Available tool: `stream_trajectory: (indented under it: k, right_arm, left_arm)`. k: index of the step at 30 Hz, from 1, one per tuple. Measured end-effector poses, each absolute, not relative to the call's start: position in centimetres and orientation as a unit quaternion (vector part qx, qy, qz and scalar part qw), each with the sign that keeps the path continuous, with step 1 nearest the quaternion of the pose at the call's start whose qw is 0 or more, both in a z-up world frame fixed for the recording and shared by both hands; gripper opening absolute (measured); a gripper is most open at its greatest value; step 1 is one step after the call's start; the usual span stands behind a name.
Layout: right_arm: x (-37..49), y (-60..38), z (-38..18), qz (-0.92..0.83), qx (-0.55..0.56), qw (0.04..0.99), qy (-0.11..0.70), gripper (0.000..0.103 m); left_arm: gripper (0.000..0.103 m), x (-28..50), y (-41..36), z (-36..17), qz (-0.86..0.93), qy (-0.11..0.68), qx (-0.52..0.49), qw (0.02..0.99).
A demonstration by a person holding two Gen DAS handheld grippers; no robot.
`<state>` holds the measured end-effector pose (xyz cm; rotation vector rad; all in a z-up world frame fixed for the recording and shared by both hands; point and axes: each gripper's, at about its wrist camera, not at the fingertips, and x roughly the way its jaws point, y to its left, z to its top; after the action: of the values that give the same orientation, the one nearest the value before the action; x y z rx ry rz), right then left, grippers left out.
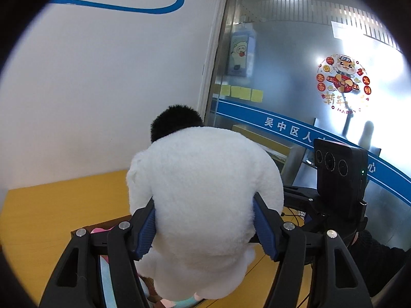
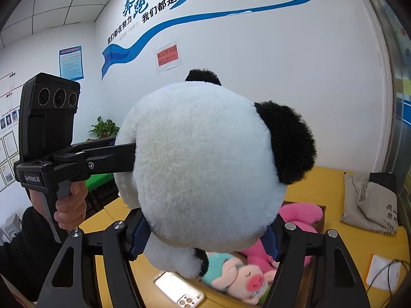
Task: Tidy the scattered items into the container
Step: 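Lift the panda plush with both tools and lower it onto the box, then open both tools to release the panda on the other toys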
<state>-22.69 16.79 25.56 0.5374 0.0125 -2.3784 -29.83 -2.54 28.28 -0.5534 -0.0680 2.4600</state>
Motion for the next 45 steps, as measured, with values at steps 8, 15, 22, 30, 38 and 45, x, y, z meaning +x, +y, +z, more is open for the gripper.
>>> stream_trajectory:
  k: [8,15,22,30,38,45]
  right_arm:
    - [-32.1,14.4,20.2,-0.891,0.267,0.368,-0.01,0.075]
    - [-38.1,14.7,11.4,-0.851,0.359,0.381,-0.051,0.075]
    - [-41.1,15.0,6.0,-0.825,0.417,0.372,-0.086,0.075]
    - [-39.9,15.5,7.6,-0.849,0.391,0.344,-0.092,0.095]
    - [-31.2,18.7,12.8,-0.914,0.31,0.257,-0.056,0.103]
    - [-22.0,21.2,11.0,-0.933,0.313,0.175,-0.029,0.103]
  left_arm:
    - [0.066,-37.4,-6.0,21.1,0.916,-0.087,-0.279,0.276]
    - [0.066,-42.1,-6.5,12.1,0.881,-0.133,-0.373,0.26]
    - [0.071,-43.9,-7.8,8.0,0.872,-0.165,-0.397,0.235]
    - [0.079,-40.1,-9.5,10.6,0.909,-0.143,-0.355,0.166]
    - [0.08,-28.9,-6.5,14.7,0.95,-0.042,-0.291,0.103]
    - [0.081,-21.0,-5.5,11.5,0.946,-0.089,-0.3,0.084]
